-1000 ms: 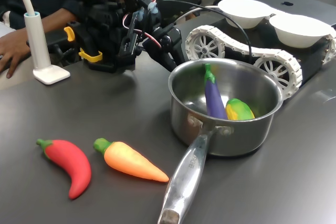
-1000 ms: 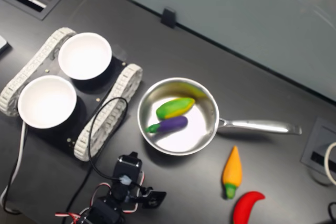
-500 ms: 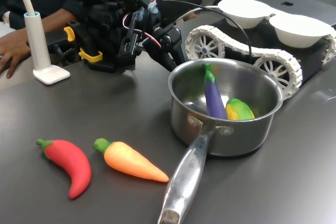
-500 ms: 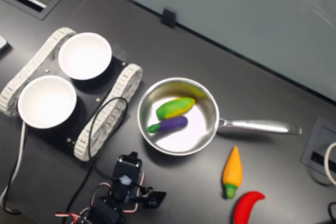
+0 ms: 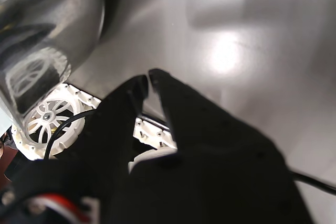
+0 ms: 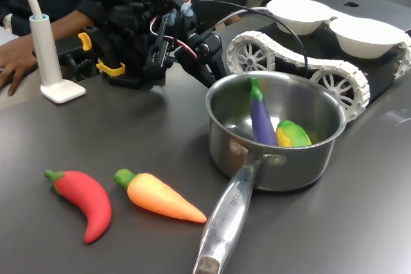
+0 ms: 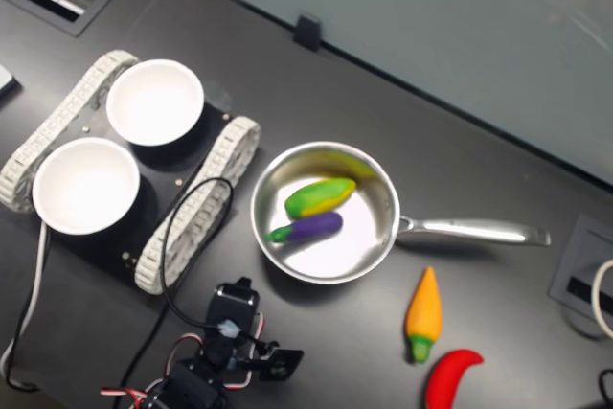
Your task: Pick up the brinjal and place them in the pan
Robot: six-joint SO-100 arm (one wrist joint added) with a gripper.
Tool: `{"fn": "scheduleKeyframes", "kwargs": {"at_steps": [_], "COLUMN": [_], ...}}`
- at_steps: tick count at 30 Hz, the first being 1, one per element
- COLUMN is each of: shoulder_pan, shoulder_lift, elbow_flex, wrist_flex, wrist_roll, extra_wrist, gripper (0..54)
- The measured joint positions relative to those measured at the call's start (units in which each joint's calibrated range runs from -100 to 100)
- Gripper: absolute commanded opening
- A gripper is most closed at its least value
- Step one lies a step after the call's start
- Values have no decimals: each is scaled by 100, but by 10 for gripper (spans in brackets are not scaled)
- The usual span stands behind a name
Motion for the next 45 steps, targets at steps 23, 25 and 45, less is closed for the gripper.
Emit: {"fn": "scheduleKeyframes", "kwargs": {"at_steps": [23, 25, 45], "shoulder_pan": [0, 0, -154], "shoulder_lift": [0, 0, 0], "elbow_flex": [0, 0, 0], "wrist_flex": [0, 0, 0], "wrist_roll": [0, 0, 68], "extra_wrist": [0, 0, 0], "gripper": [2, 2, 2]}}
